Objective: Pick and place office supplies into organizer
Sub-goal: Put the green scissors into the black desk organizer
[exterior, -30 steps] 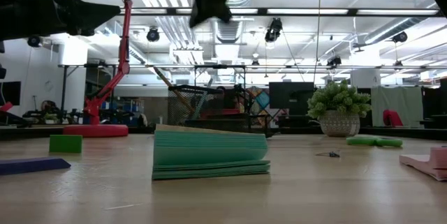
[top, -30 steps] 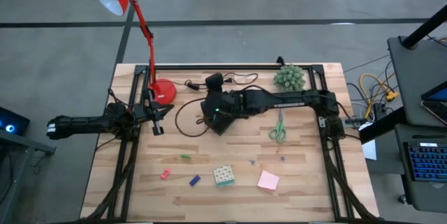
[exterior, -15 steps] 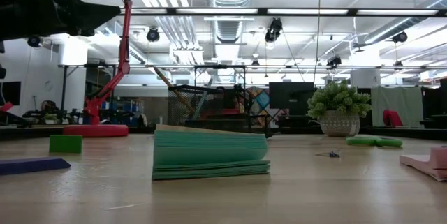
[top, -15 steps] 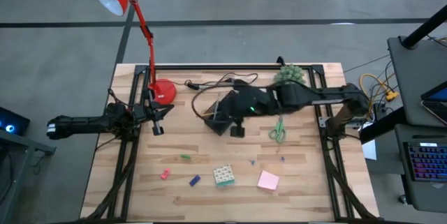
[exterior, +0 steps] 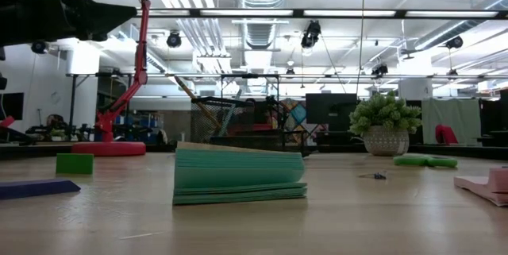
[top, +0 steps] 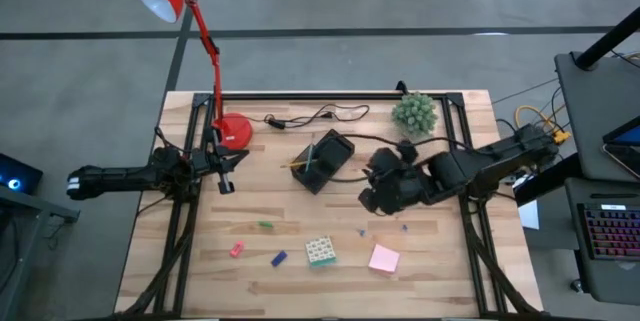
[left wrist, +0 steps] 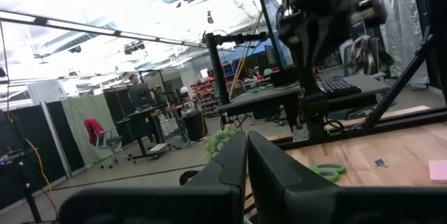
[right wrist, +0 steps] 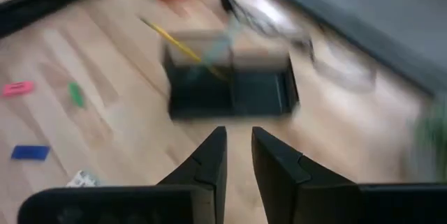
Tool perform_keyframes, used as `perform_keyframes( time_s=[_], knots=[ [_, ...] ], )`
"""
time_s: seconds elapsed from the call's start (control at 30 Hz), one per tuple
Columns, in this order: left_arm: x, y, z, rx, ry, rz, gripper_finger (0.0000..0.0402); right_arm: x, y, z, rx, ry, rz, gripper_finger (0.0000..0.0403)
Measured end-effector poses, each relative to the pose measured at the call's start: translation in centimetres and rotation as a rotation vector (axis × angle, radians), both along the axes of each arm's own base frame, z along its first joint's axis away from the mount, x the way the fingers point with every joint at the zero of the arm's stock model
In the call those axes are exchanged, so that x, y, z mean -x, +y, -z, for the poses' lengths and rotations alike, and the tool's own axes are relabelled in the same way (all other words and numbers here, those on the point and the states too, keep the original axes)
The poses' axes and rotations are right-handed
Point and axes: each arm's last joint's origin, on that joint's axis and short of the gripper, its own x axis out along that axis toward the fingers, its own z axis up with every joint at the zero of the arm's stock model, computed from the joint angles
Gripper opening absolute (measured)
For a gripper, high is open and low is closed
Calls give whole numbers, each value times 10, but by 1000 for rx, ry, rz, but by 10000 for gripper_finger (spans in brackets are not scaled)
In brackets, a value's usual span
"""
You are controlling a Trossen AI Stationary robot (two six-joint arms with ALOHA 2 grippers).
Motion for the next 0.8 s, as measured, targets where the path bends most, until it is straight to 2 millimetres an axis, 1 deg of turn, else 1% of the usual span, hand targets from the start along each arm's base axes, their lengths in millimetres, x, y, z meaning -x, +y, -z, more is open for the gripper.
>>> perform_keyframes(
  time_s=[0.1,0.2,0.4,0.5,0.67,0.8],
  knots=[
    [0,0,0,0,-5,0,0,11,-4,19,-128,48,138,58],
    [0,0,-2,-1,-17,0,0,18,-5,42,-227,149,213,58],
    [0,0,-2,-1,-17,0,0,29,-4,83,-370,316,279,59],
    [0,0,-2,-2,-17,0,0,34,-3,104,-444,396,277,64],
    [0,0,-1,-2,-16,0,0,38,-3,132,-498,396,300,98],
    [0,0,-2,-2,-16,0,0,44,-5,148,-501,401,344,134]
  ],
)
